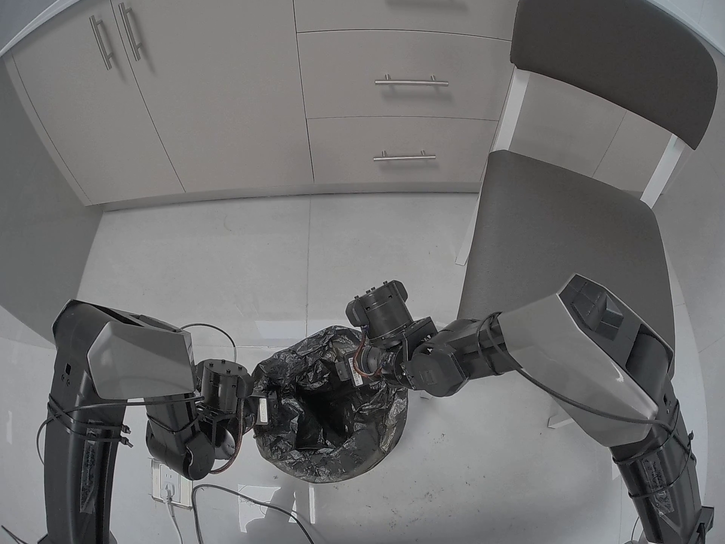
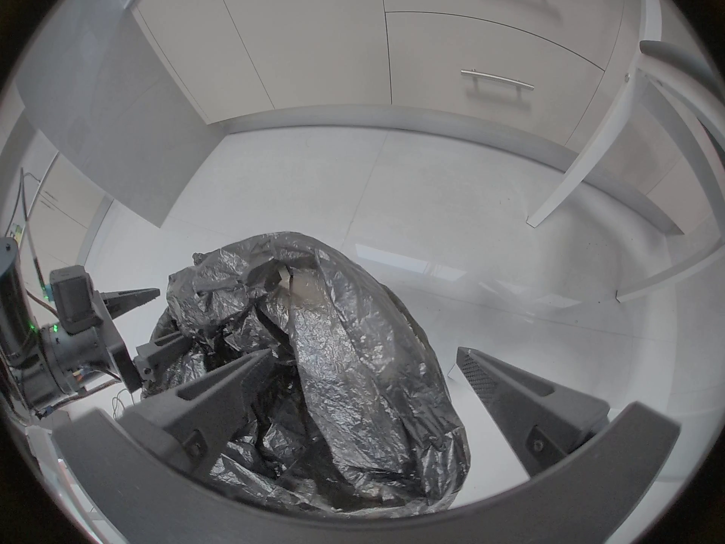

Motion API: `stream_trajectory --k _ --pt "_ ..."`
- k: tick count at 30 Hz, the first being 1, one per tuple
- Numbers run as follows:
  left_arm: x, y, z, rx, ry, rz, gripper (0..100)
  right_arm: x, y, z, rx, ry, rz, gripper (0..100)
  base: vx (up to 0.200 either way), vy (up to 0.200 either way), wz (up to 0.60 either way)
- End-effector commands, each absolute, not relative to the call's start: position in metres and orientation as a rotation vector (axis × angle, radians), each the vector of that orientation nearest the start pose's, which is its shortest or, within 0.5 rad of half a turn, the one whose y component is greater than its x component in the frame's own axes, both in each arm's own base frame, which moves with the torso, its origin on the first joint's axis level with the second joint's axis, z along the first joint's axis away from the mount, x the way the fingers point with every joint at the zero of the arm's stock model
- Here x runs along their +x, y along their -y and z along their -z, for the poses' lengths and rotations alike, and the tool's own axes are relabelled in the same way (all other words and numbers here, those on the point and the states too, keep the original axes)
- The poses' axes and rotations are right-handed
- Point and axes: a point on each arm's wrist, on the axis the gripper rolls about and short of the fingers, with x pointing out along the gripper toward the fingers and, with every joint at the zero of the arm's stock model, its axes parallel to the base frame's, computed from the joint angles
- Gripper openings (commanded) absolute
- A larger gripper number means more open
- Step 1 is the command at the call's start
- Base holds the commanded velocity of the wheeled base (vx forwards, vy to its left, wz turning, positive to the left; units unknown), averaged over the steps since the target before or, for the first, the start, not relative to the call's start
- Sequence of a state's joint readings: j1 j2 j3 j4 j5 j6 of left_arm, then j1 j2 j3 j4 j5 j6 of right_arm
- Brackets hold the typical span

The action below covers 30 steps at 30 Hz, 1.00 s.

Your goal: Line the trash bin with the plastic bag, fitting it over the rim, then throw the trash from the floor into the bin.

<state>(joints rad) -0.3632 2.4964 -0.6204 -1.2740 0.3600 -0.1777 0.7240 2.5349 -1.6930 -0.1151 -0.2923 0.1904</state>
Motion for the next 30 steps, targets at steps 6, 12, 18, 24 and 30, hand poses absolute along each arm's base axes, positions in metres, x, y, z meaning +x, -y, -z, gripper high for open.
stream_trajectory --k 6,12,18,24,30 --pt "0.321 0.111 0.067 0.054 -0.542 -0.046 100 0.378 -0.321 -0.003 -0.217 -0.688 -0.274 100 0.0 0.0 0.0" --pt "0.321 0.108 0.067 0.054 -0.545 -0.055 100 0.378 -0.319 0.001 -0.252 -0.675 -0.194 100 0.0 0.0 0.0" --pt "0.32 0.103 0.068 0.061 -0.553 -0.065 100 0.377 -0.317 0.0 -0.273 -0.666 -0.148 100 0.0 0.0 0.0" --pt "0.319 0.096 0.068 0.067 -0.565 -0.084 100 0.375 -0.315 -0.002 -0.297 -0.683 -0.12 100 0.0 0.0 0.0" --pt "0.313 0.089 0.068 0.072 -0.578 -0.098 100 0.375 -0.314 -0.002 -0.306 -0.68 -0.105 100 0.0 0.0 0.0"
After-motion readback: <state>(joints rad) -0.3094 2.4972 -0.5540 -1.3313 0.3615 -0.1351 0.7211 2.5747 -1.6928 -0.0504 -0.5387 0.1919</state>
